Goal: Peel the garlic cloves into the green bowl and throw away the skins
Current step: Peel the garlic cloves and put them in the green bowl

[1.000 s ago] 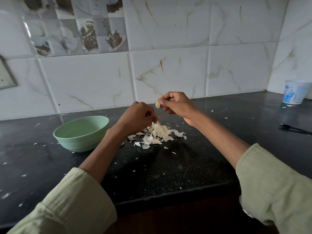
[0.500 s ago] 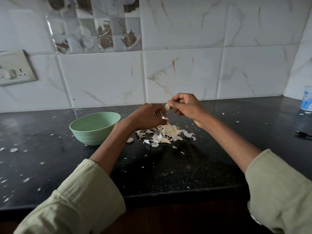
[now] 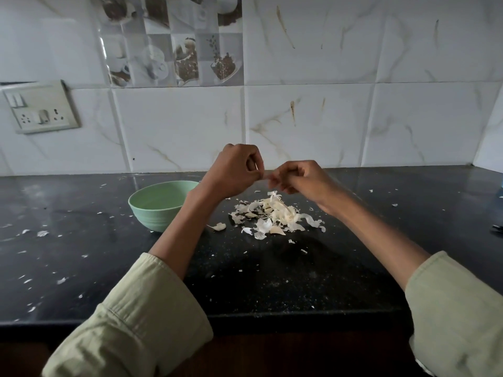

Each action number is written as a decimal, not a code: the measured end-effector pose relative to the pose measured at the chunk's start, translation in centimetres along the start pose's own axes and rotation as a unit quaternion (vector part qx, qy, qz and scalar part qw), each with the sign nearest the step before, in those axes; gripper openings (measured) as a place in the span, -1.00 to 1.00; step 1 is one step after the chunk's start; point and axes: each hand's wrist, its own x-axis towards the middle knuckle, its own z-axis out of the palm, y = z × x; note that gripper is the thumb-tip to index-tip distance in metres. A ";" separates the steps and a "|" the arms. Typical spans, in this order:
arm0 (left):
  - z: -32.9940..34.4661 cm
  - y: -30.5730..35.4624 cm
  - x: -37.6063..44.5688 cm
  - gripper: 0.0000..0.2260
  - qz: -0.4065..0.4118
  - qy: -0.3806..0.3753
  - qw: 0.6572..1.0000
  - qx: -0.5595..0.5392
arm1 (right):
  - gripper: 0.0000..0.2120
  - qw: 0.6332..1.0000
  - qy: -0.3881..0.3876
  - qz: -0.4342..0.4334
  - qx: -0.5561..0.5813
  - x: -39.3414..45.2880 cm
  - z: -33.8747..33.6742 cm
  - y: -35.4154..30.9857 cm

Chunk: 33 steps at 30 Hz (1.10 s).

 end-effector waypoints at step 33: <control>-2.0 -1.4 -0.5 -0.69 -0.201 0.062 0.972 0.104 | -0.91 0.906 -0.239 -0.146 -0.318 -0.2 10.7 -3.2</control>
